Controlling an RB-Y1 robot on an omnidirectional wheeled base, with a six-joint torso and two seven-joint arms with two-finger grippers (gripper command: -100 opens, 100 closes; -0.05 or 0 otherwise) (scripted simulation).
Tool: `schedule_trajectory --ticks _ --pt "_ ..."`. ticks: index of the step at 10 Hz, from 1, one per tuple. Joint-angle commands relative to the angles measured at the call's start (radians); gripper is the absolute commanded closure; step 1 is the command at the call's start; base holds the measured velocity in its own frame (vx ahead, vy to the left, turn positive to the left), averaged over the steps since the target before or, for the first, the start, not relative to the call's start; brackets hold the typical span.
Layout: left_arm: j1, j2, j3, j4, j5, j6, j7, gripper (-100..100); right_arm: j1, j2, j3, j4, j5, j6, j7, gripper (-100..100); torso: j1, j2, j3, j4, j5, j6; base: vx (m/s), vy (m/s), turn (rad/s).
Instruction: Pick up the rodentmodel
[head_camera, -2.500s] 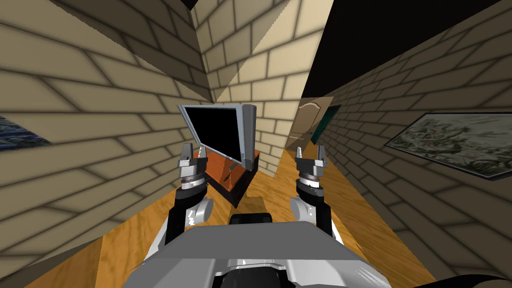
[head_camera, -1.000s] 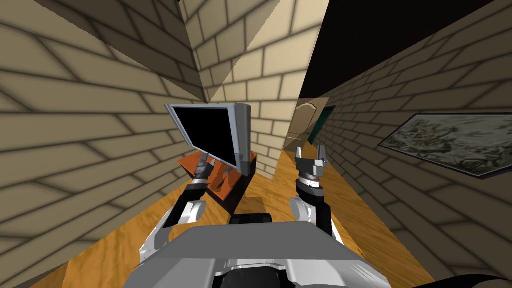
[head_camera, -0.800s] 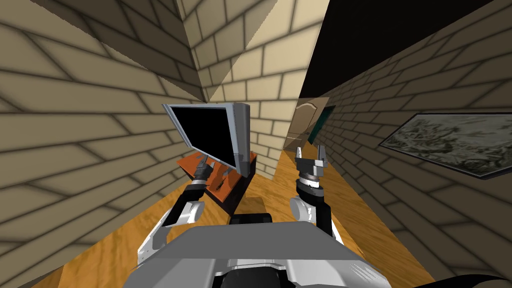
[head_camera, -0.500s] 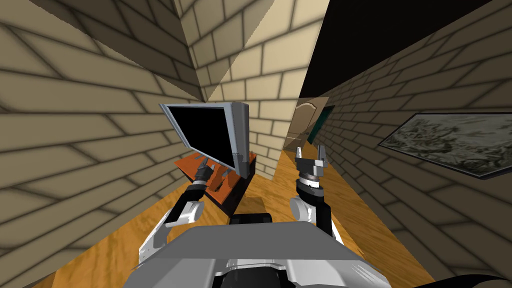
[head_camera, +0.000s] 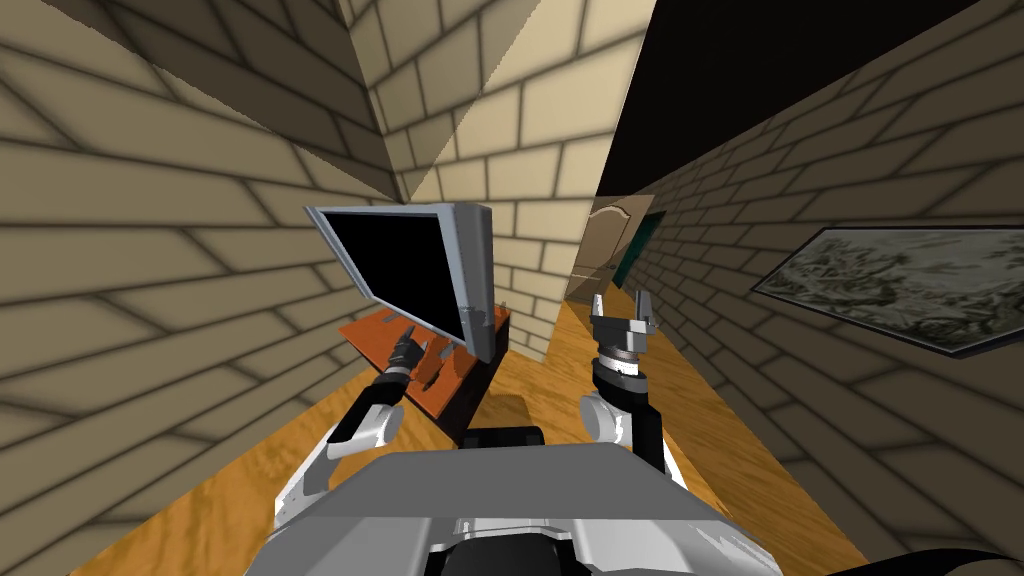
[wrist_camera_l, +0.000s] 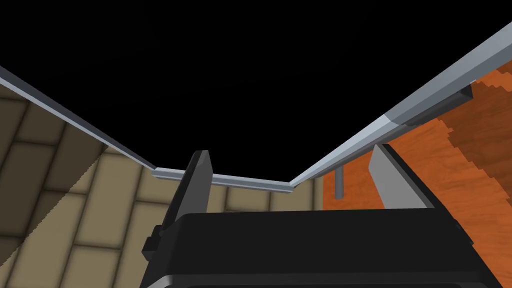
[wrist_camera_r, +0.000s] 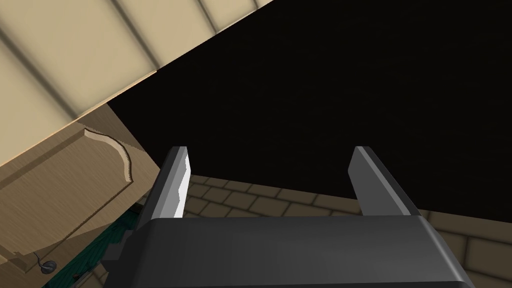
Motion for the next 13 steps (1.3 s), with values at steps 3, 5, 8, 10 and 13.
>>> schedule_trajectory --ticks 3,5,8,10,13 --pt "-0.017 0.004 0.016 0.049 0.031 0.084 0.028 -100 0.000 0.000 0.000 0.000 0.000 0.000 0.000 0 0.001 0.002 0.001 0.000 0.000 0.000 0.034 -0.015 -0.015" --pt "-0.025 0.010 0.027 0.091 0.059 0.133 0.053 -100 0.000 0.000 0.000 0.000 0.000 0.000 0.000 0 0.001 0.002 0.001 0.000 0.000 0.000 0.046 -0.017 -0.025" --pt "-0.043 0.022 0.051 0.162 0.115 0.229 0.104 -100 0.000 0.000 0.000 0.000 0.000 0.000 0.000 0 0.000 0.001 0.001 0.000 0.000 0.000 0.058 -0.022 -0.029" --pt "-0.052 0.029 0.062 0.217 0.143 0.276 0.129 -100 0.000 0.000 0.000 0.000 0.000 0.000 0.000 0 0.001 0.001 0.001 0.000 0.000 0.000 0.053 -0.015 -0.024" --pt "-0.061 0.038 0.074 0.265 0.170 0.334 0.154 -100 0.000 0.000 0.000 0.000 0.000 0.000 0.000 0 0.001 0.001 0.000 0.000 0.000 0.000 0.053 -0.015 -0.021"
